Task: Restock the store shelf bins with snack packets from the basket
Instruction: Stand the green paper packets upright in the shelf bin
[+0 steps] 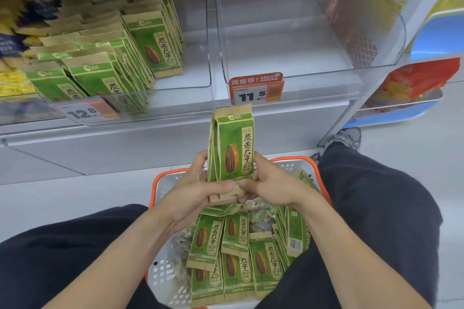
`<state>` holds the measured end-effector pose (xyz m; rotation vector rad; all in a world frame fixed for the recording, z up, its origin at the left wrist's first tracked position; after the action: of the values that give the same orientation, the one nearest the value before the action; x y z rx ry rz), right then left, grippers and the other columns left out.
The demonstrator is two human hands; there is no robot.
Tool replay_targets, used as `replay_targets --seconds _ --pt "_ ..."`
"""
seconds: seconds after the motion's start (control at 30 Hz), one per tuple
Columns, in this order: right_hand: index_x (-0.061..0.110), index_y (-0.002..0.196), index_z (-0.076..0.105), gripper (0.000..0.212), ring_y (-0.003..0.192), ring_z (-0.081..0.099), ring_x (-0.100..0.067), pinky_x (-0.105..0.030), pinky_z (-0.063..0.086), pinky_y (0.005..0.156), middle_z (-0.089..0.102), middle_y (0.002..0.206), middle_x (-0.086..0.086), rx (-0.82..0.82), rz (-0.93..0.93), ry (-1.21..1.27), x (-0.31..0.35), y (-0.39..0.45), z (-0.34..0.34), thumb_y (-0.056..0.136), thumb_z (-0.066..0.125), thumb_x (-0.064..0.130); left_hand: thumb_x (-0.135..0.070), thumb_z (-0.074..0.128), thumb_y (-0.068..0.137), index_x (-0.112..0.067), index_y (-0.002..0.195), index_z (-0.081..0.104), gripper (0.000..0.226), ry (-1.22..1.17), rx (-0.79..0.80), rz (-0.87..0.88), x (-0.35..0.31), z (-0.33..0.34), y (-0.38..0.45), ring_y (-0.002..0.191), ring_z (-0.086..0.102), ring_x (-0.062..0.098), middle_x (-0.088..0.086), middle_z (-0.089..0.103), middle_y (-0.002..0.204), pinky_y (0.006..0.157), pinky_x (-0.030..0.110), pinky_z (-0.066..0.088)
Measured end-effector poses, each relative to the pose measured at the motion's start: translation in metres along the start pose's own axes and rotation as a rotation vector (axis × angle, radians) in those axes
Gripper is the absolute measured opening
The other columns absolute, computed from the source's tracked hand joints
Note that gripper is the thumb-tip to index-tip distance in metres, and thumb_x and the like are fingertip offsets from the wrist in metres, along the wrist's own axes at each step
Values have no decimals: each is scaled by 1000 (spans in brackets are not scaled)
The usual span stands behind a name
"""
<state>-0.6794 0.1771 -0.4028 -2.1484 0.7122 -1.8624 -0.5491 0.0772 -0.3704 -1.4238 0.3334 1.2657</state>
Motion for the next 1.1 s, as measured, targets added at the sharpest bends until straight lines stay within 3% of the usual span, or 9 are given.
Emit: replay_targets --seconds 0.07,0.17,0.33,0.5,0.67,0.77,0.87,1.0,1.1 --pt "24 132 37 41 87 74 -11 -47 59 88 72 104 -1 16 -29 -123 4 1 7 98 59 17 -13 81 77 -24 129 48 63 192 -119 78 -6 -3 2 106 69 27 7 72 115 95 52 53" --pt "27 129 37 42 91 71 -9 -46 57 88 73 99 5 32 -55 -235 13 1 15 96 62 36 -13 79 81 -22 127 51 54 379 -212 164 -18 -14 2 106 69 14 -4 72 114 100 48 51" --pt "28 140 40 83 94 69 -9 -44 58 86 70 107 4 -22 -157 -248 33 -1 5 76 51 81 -23 78 79 -22 136 46 65 505 -3 153 -52 -38 -5 113 66 16 -3 69 123 100 47 51" --pt "22 138 42 71 105 70 -20 -44 59 86 66 127 1 -183 -310 211 60 5 2 81 70 53 -25 66 85 -29 145 32 70 615 217 155 -88 -43 -11 119 61 9 -9 62 132 96 30 54" --pt "14 133 44 61 103 71 -26 -47 61 80 65 123 -10 -288 -337 312 87 13 0 81 69 34 -47 52 83 -15 124 42 53 371 -18 218 -100 -52 -9 83 74 28 5 74 93 69 46 62" --pt "12 135 42 60 102 72 -28 -52 61 79 63 124 -13 -278 -343 282 102 18 -2 84 68 28 -54 44 87 -16 119 40 49 532 -89 383 -106 -58 -12 70 73 27 2 71 87 54 47 60" --pt "9 136 42 58 106 69 -31 -57 60 77 65 122 -14 -283 -383 241 124 28 5 89 73 24 -55 36 92 -18 118 41 46 716 -151 545 -118 -72 -17 57 67 17 -4 64 84 40 34 52" --pt "12 129 49 60 99 71 -32 -56 61 67 70 114 -12 -372 -472 121 166 48 11 81 76 37 -55 35 93 -21 117 41 42 683 -280 642 -137 -97 -24 51 63 7 -7 63 79 40 22 46" --pt "18 128 49 59 106 69 -26 -56 59 80 70 116 -3 -454 -550 18 195 63 12 81 75 42 -43 37 101 -16 116 45 32 479 -365 665 -149 -117 -30 68 65 -3 -10 62 84 55 18 52"
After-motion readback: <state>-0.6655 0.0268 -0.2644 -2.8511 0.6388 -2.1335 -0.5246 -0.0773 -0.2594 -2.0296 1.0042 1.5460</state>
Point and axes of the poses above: each hand's wrist, its own y-axis towards the middle knuckle, its own z-axis out of the palm, x = y × z, the point moved 4 cm from there along y, towards the middle knuckle
